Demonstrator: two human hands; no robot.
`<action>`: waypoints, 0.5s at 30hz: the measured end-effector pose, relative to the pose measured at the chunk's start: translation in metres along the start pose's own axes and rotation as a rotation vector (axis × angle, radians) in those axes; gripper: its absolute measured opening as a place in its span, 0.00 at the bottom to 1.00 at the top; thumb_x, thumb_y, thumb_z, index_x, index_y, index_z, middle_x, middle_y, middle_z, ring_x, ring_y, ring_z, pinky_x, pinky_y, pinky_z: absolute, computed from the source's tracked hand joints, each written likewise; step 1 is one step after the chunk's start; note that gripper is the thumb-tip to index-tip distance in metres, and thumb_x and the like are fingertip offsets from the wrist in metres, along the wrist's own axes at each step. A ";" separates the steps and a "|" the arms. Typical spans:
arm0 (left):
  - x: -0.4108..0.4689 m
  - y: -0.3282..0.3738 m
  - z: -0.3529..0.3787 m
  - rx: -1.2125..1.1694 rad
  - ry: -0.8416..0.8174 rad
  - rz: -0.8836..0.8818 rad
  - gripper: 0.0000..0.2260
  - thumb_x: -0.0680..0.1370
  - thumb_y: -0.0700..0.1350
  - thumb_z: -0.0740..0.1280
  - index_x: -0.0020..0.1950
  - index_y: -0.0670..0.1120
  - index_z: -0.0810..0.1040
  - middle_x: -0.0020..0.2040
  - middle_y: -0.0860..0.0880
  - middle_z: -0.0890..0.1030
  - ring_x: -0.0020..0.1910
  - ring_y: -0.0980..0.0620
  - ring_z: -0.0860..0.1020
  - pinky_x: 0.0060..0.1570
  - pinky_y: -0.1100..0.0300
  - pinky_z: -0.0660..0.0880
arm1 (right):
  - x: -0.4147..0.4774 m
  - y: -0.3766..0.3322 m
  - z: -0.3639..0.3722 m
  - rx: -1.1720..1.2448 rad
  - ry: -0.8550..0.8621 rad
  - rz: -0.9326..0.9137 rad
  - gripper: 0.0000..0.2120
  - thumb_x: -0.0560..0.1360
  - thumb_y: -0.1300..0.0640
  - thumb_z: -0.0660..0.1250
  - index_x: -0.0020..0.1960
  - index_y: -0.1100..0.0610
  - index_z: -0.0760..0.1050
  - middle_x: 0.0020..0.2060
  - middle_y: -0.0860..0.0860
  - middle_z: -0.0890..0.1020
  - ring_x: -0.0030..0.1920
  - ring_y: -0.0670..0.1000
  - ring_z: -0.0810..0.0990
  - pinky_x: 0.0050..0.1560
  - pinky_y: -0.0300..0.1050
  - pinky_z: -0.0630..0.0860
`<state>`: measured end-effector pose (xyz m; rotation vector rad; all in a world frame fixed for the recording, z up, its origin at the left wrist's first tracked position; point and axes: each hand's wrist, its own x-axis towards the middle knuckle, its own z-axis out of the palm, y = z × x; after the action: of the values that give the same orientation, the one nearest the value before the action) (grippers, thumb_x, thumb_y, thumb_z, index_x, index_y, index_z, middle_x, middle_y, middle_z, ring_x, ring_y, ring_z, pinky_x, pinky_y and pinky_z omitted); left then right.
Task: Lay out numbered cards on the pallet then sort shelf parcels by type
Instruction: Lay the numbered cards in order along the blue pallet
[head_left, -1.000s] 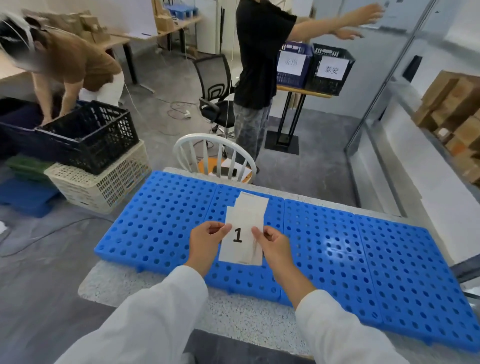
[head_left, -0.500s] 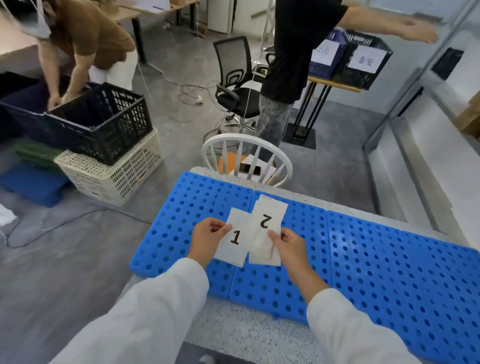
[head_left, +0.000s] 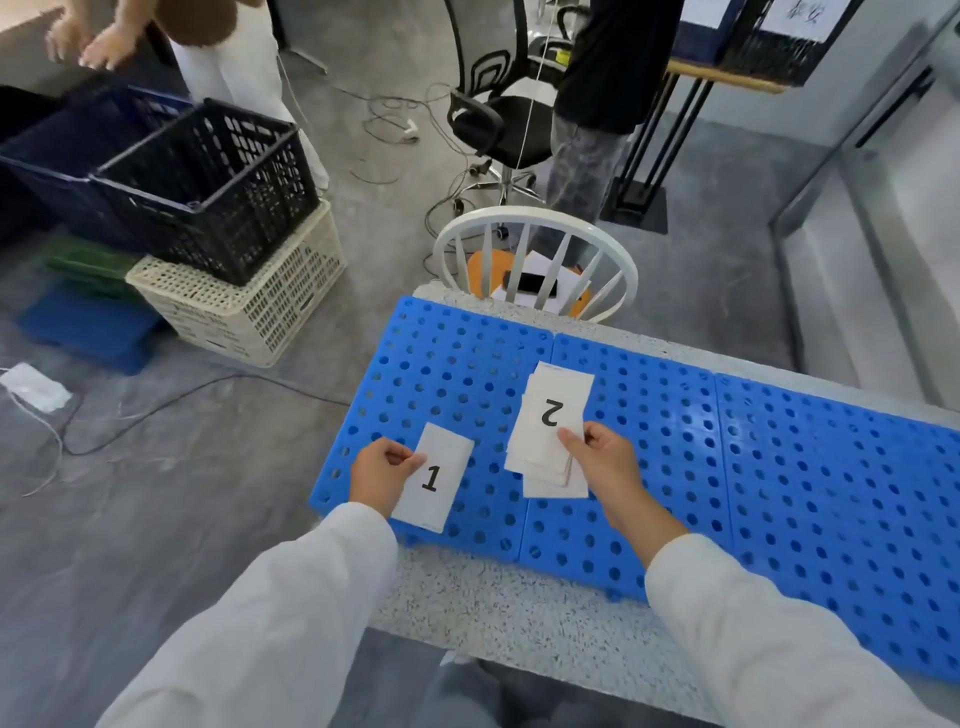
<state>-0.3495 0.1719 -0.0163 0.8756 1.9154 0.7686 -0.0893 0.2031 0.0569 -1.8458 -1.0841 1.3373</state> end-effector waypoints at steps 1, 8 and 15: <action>0.002 -0.002 0.000 0.015 0.007 0.001 0.09 0.74 0.44 0.73 0.45 0.39 0.78 0.41 0.47 0.80 0.41 0.49 0.78 0.36 0.62 0.71 | 0.000 0.002 0.003 -0.005 0.001 0.006 0.08 0.78 0.55 0.67 0.50 0.60 0.79 0.45 0.49 0.83 0.43 0.49 0.82 0.46 0.50 0.79; 0.008 -0.016 0.007 0.143 0.114 -0.087 0.10 0.73 0.54 0.72 0.43 0.49 0.78 0.38 0.56 0.79 0.45 0.49 0.76 0.56 0.52 0.64 | -0.003 0.006 0.008 -0.038 -0.014 0.005 0.05 0.78 0.56 0.67 0.47 0.56 0.79 0.43 0.47 0.83 0.44 0.50 0.82 0.50 0.53 0.79; 0.005 -0.014 0.001 0.273 0.188 -0.073 0.14 0.72 0.58 0.72 0.53 0.51 0.79 0.52 0.53 0.78 0.55 0.48 0.76 0.60 0.47 0.62 | -0.007 0.007 0.006 -0.067 -0.026 0.002 0.06 0.77 0.55 0.67 0.48 0.58 0.79 0.45 0.49 0.84 0.47 0.52 0.83 0.52 0.54 0.80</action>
<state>-0.3538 0.1681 -0.0298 0.9164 2.2437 0.5702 -0.0943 0.1941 0.0526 -1.8827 -1.1541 1.3447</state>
